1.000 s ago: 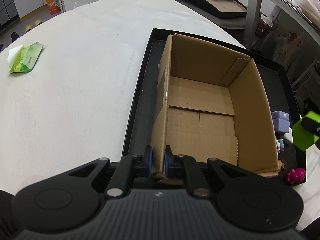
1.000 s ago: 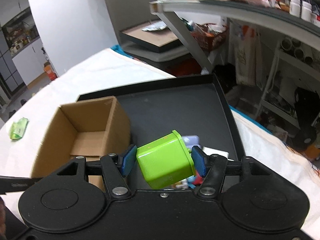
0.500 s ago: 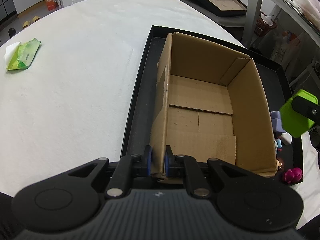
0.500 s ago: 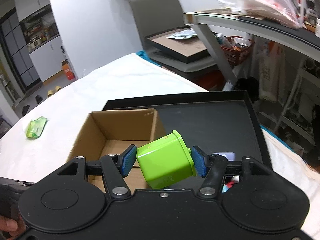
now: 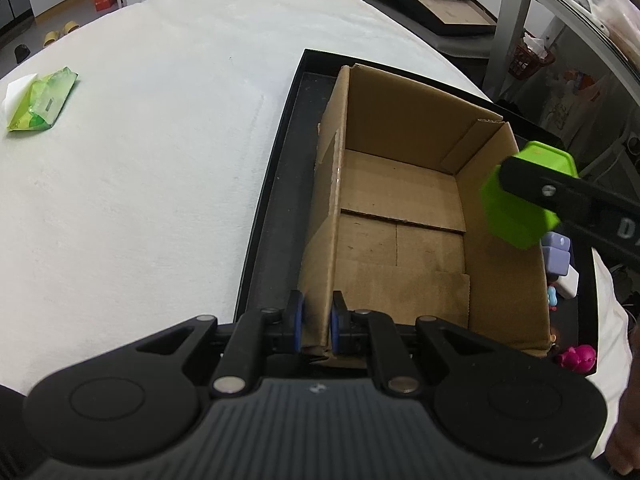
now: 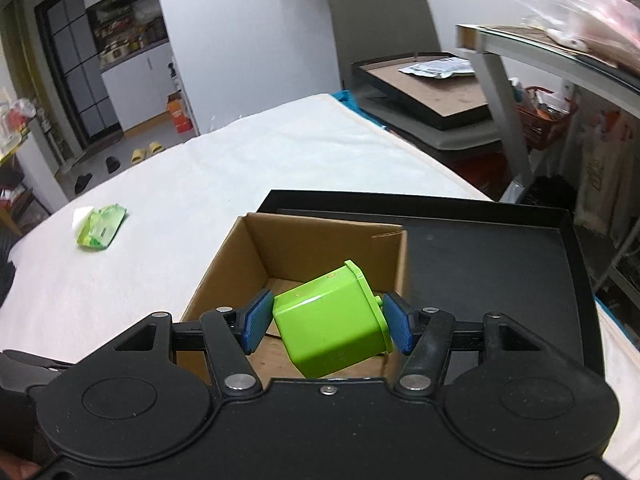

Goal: Organize rigid objects
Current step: 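Drop the green cube into the box with the right tool while the left grips the box wall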

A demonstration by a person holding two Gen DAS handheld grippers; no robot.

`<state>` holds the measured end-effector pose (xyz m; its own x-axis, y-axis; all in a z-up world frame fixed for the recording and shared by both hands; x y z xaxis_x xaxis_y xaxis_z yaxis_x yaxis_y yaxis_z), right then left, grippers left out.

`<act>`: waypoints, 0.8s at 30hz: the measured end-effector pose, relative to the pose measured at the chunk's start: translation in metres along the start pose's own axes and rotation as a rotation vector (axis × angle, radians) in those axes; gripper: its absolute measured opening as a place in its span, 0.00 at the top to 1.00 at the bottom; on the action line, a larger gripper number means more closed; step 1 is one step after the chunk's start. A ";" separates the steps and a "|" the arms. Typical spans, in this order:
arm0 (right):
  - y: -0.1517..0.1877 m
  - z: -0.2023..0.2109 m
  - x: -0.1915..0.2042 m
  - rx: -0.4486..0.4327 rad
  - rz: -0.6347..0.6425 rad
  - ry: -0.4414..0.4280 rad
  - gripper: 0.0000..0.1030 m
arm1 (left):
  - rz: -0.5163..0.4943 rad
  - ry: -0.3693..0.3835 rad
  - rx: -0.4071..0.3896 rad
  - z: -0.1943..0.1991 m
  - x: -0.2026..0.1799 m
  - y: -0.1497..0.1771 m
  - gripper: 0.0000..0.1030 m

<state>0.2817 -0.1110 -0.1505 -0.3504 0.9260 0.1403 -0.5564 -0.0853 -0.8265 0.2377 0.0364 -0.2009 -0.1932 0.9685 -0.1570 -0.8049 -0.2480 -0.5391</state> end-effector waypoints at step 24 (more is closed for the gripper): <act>-0.004 -0.039 0.027 -0.030 0.052 -0.118 0.28 | 0.102 -0.027 0.028 -0.005 0.007 -0.007 0.87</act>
Point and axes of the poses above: each gripper's, at about its wrist camera, not at the fingertips, and z roughly against the way its jaws point, x to its left, y to its underside, the point moved 5 cm from there along -z, roughly the way its jaws point, and after that the axes turned 9 degrees about -x, right-handed, at the moved point
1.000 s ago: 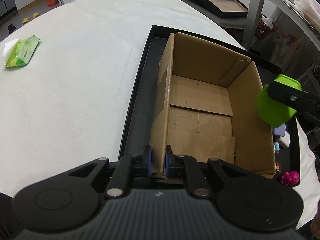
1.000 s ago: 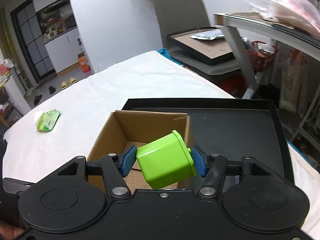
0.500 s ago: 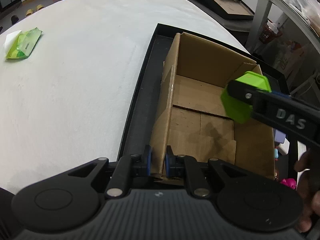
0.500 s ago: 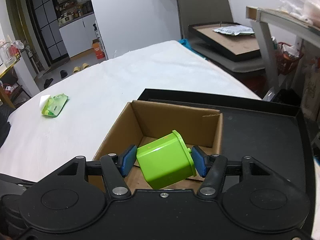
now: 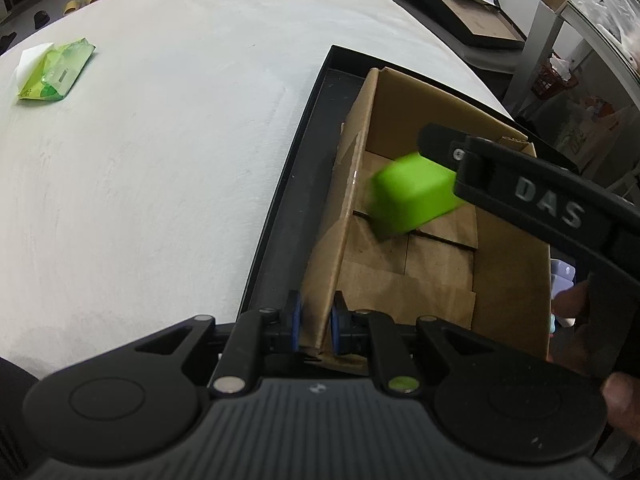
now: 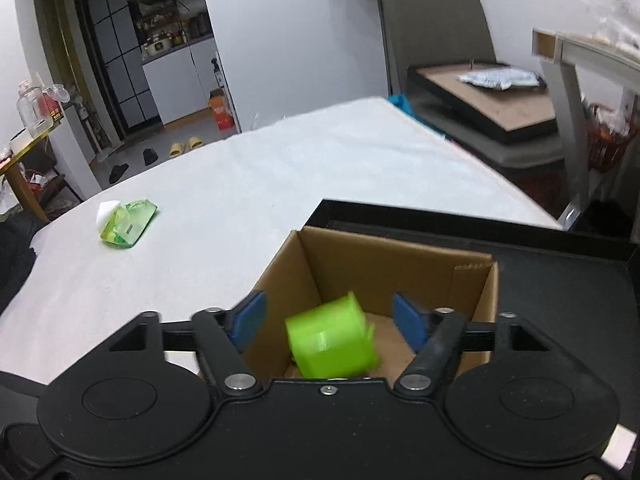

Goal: Organize rigid objects
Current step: 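Drop the green cube into the box with the right tool while the left grips the box wall, then move the right tool to the lavender block and close on it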

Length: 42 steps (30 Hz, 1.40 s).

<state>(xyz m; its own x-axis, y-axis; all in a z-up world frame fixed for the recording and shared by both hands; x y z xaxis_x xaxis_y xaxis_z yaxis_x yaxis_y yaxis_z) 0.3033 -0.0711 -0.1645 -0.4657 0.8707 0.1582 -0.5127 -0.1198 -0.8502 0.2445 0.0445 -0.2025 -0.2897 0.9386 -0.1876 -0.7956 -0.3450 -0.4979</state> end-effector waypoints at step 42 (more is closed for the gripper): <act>0.027 0.052 -0.121 0.054 -0.237 0.394 0.14 | -0.131 -0.196 -0.075 0.011 -0.032 -0.010 0.39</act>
Point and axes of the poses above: each gripper's, at about its wrist camera, not at the fingertips, and z roughly against the way its jaws point, x to its left, y to its underside, the point moved 5 cm from there along -z, roughly the way its jaws point, and after that the axes turned 9 degrees about -x, right-handed, at the moved point
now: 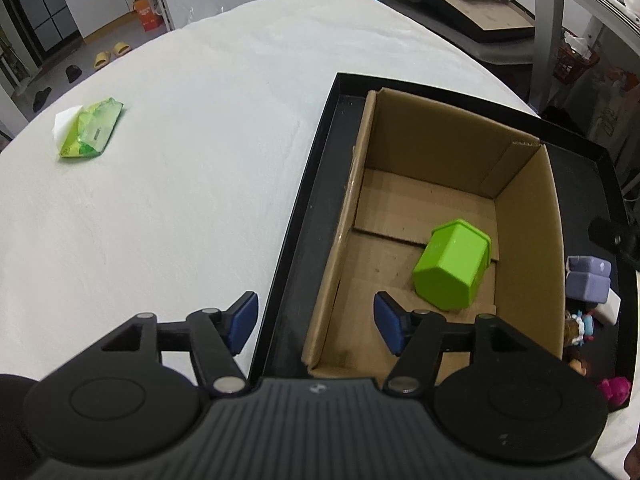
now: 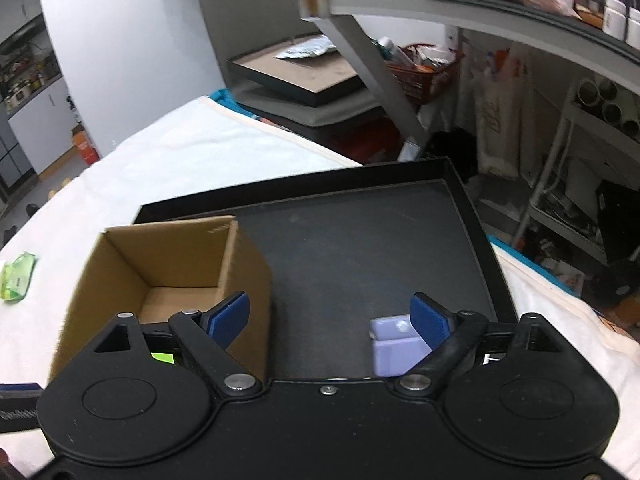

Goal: Organize rigid objects
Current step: 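Move the right tool to the lavender block and close on it, then carry the lavender block into the box and open the right tool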

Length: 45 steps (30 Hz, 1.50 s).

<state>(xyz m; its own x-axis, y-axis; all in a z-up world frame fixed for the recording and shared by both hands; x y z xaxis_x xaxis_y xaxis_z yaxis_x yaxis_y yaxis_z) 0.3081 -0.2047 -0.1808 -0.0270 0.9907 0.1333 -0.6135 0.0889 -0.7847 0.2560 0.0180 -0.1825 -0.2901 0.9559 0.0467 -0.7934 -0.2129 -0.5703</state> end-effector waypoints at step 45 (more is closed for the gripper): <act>0.017 -0.029 -0.036 0.092 -0.072 0.043 0.58 | -0.083 -0.007 -0.024 -0.009 -0.041 -0.011 0.30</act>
Point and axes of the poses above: each gripper's, at about its wrist camera, not at the fingertips, and z roughly against the way its jaws point, x to its left, y to its underside, the point moved 5 cm from there along -z, roughly the way its jaws point, and after that the axes turned 9 degrees about -x, right-handed, at the moved point
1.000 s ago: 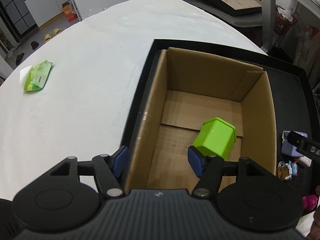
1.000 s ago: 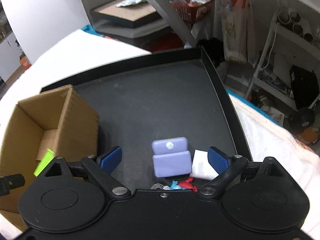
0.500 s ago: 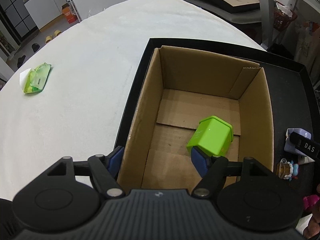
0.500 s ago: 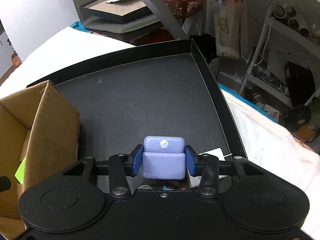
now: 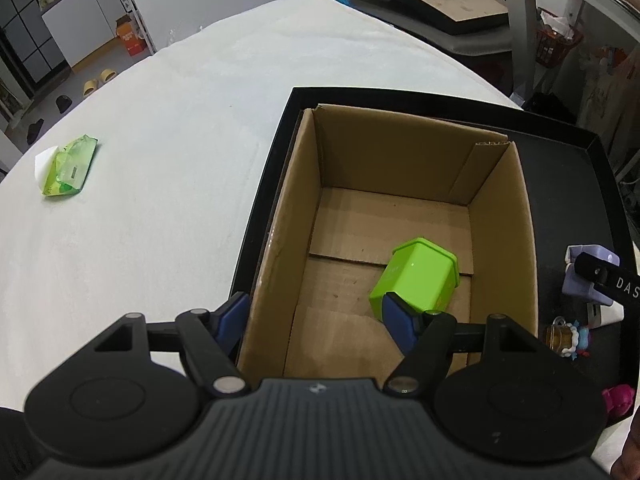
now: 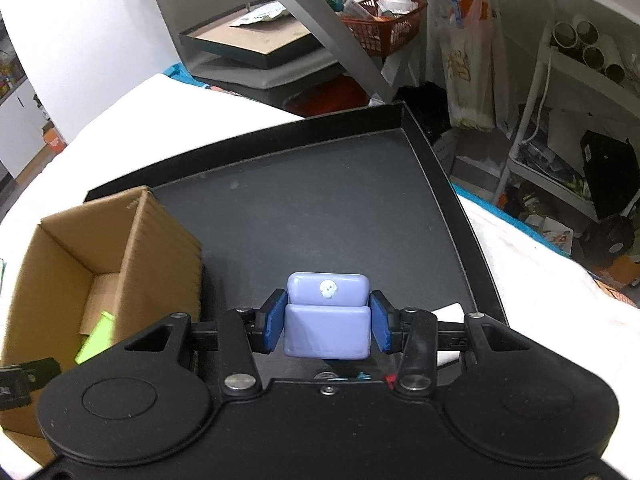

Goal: Organize rigid objects
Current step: 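Carry the lavender block into the box and open the right tool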

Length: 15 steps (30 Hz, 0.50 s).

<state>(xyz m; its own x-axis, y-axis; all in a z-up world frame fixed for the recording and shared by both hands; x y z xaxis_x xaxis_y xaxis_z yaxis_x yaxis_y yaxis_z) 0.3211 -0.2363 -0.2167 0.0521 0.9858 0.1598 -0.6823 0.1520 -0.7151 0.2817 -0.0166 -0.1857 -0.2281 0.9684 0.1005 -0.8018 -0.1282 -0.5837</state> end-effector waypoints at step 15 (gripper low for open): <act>-0.022 0.032 0.050 -0.099 0.082 -0.068 0.58 | 0.037 0.026 -0.017 -0.002 0.025 -0.001 0.31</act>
<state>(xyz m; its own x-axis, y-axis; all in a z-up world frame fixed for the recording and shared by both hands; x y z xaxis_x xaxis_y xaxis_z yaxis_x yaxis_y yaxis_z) 0.3150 -0.1930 -0.1716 -0.0531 0.9885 0.1416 -0.6067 0.0806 -0.7908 0.2782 0.0083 -0.1845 -0.2430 0.9683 0.0580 -0.7837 -0.1607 -0.5999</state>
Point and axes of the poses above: each gripper's, at about its wrist camera, not at the fingertips, and z roughly against the way its jaws point, x to its left, y to its underside, the point moved 5 cm from there along -z, roughly the way its jaws point, and after that the axes turned 9 degrees about -x, right-handed, at the moved point
